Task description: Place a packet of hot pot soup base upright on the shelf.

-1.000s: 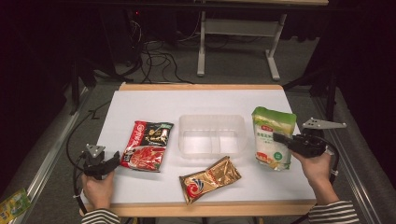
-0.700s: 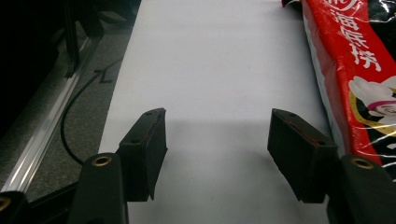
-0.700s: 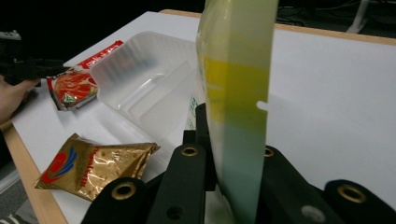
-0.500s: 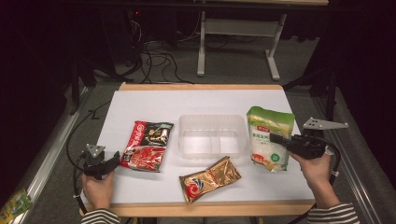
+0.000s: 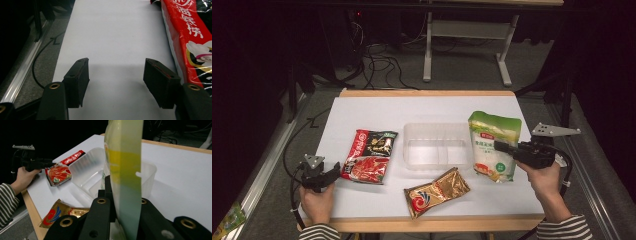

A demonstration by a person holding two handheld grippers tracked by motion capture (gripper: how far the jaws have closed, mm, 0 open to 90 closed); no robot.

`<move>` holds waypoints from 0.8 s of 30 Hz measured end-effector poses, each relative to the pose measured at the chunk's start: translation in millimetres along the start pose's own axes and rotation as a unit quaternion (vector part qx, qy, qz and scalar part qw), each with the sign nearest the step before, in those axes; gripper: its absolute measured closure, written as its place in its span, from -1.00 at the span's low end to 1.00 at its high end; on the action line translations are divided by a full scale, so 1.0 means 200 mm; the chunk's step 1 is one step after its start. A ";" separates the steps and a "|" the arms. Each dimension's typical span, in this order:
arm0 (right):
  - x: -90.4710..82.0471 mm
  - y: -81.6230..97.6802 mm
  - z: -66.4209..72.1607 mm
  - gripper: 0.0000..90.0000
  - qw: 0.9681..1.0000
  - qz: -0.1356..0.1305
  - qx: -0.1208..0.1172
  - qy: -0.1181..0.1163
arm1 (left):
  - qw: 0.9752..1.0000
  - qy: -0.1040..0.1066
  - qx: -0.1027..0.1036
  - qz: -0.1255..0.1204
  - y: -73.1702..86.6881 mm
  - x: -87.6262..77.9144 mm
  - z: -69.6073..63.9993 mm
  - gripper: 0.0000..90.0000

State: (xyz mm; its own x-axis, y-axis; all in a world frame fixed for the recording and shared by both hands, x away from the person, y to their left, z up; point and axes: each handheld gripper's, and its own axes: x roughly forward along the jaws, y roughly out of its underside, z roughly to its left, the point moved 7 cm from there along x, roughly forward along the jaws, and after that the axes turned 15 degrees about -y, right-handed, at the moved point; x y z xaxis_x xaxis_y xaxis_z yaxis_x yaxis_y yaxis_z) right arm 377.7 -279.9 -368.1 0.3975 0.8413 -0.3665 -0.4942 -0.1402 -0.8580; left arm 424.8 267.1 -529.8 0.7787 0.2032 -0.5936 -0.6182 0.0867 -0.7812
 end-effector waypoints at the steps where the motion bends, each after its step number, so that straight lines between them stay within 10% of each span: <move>1: 0.00 0.00 0.00 0.98 1.000 0.000 0.000 0.000 | 1.000 0.000 0.000 0.000 0.00 0.00 0.00 -0.16; 24: 0.20 -0.16 -0.03 0.98 1.000 -0.006 0.006 -0.003 | 1.000 0.001 -0.001 0.000 0.00 0.00 0.00 -0.16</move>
State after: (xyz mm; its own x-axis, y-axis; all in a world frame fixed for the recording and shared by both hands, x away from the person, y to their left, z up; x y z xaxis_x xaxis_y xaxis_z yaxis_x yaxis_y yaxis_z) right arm 413.3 -245.3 -357.2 0.3988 0.8461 -0.3536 -0.4986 -0.1236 -0.8580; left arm 424.9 267.3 -529.9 0.7785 0.2009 -0.5946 -0.6185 0.0845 -0.7812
